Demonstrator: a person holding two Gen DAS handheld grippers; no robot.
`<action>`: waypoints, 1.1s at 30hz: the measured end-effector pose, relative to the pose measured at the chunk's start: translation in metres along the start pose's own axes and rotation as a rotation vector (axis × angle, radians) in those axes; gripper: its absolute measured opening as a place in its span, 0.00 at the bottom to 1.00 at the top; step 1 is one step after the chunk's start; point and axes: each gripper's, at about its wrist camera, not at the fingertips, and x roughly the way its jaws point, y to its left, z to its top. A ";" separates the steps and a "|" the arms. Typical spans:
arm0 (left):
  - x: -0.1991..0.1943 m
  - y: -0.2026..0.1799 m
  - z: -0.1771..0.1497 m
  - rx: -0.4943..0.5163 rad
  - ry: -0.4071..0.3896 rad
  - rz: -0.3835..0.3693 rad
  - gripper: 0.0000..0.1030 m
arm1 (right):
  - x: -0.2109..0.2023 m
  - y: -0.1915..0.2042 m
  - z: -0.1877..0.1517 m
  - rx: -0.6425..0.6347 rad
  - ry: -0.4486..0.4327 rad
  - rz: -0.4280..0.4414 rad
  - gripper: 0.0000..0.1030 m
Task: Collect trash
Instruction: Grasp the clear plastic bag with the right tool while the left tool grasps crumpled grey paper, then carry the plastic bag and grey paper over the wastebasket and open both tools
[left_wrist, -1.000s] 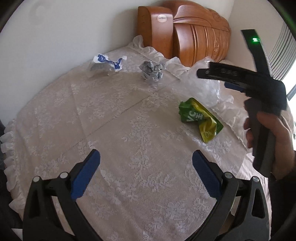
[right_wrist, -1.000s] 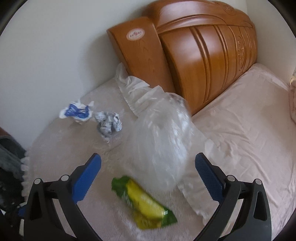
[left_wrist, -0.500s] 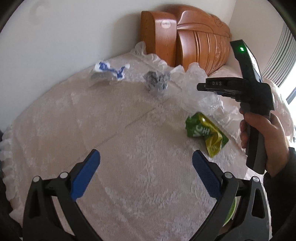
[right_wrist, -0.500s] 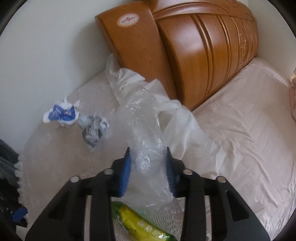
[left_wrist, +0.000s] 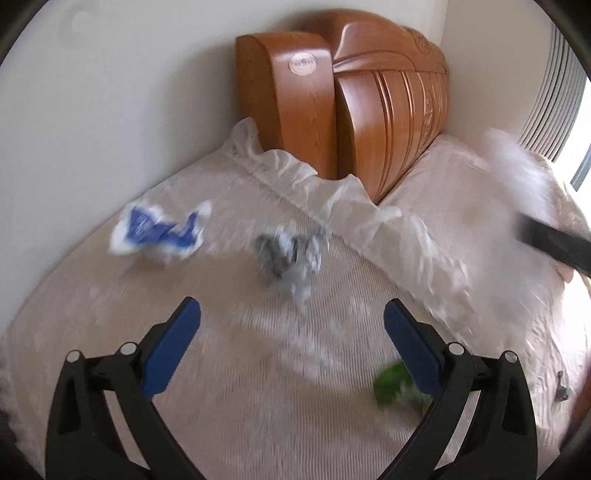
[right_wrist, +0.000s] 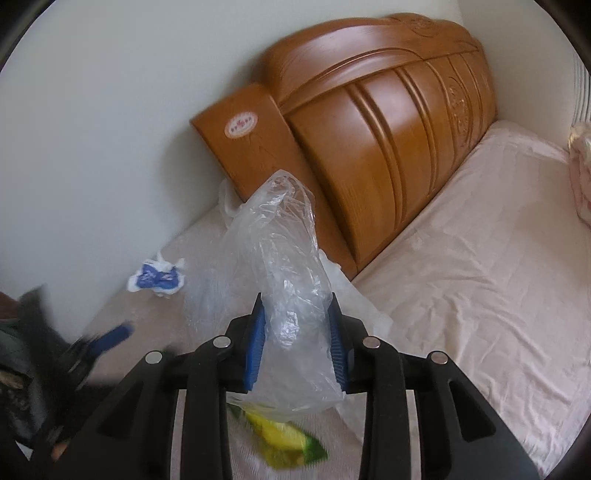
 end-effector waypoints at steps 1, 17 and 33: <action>0.008 -0.002 0.005 0.008 0.002 0.007 0.92 | -0.006 -0.001 -0.003 -0.001 -0.001 0.000 0.32; 0.083 -0.003 0.037 0.056 0.055 0.058 0.48 | -0.059 -0.016 -0.065 -0.007 0.058 -0.082 0.32; -0.045 0.005 -0.010 0.026 -0.036 -0.002 0.45 | -0.090 -0.017 -0.087 0.013 0.030 -0.050 0.32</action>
